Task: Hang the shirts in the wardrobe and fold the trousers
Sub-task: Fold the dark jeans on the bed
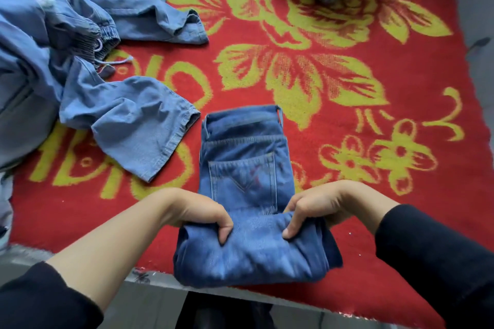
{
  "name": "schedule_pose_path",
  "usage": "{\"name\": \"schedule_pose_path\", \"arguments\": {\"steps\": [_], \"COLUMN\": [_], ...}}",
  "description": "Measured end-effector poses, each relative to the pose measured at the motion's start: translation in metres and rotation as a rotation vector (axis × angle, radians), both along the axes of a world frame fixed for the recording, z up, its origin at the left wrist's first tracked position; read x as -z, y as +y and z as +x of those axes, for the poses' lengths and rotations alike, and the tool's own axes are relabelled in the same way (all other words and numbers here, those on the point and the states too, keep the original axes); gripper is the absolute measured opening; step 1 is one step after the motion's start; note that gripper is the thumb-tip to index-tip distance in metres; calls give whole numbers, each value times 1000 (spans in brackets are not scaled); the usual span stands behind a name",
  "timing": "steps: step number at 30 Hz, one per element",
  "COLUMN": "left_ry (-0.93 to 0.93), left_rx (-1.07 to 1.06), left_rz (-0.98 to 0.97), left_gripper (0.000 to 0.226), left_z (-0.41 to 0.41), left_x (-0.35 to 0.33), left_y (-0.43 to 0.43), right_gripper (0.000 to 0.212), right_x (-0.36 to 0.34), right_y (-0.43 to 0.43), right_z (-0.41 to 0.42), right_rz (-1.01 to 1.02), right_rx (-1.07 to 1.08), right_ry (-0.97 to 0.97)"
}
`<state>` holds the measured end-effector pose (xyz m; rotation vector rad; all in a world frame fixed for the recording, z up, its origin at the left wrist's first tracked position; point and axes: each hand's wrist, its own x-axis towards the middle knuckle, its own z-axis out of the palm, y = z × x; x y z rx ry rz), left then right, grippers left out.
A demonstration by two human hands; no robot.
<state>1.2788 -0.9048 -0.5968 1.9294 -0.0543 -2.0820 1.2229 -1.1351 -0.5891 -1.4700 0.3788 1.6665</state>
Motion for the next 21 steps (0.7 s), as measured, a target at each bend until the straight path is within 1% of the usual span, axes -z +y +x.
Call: {"name": "schedule_pose_path", "arguments": {"steps": [1,3,4,5,6,7,8,9,10,12,13,16,19,21], "left_ry": [22,-15,-50,-80,-110,-144,-193,-257,-323,-429,-475,-684,-943,-1110], "left_rx": [-12,-11,-17,-32,-54,-78,-102,-124,-142,-155,-152,-91,-80,-27], "left_rz": [-15,-64,-99,-139,-178,-217,-247,-263,-280,-318,-335,-371,-411,-396], "left_gripper": [21,15,16,21,25,26,26,24,22,14,8,4,9,14], "left_z": [-2,1,5,11,19,29,41,53,66,88,96,112,124,129], "left_x": [1,3,4,3,2,0,-5,-8,-12,-15,-14,-4,19,38], "left_y": [0,0,1,1,2,2,3,3,3,2,1,-5,-10,-13], "right_gripper": [30,17,10,9,17,31,46,55,52,32,27,28,25,19], "right_x": [3,5,6,6,7,6,5,3,1,-2,-3,5,15,27], "right_y": [-1,-1,-1,-2,-5,-8,-12,-17,-21,-26,-26,-25,-27,-28], "right_z": [-2,-2,1,5,11,18,26,35,44,62,70,91,109,117], "right_rz": [8,-15,-44,-77,-107,-138,-166,-193,-211,-246,-266,-321,-374,-440], "right_rx": [15,45,66,88,112,130,147,166,194,233,235,221,307,295], "right_ry": [4,-63,-121,-184,-246,-311,-374,-438,-503,-619,-667,-758,-810,-873]}}
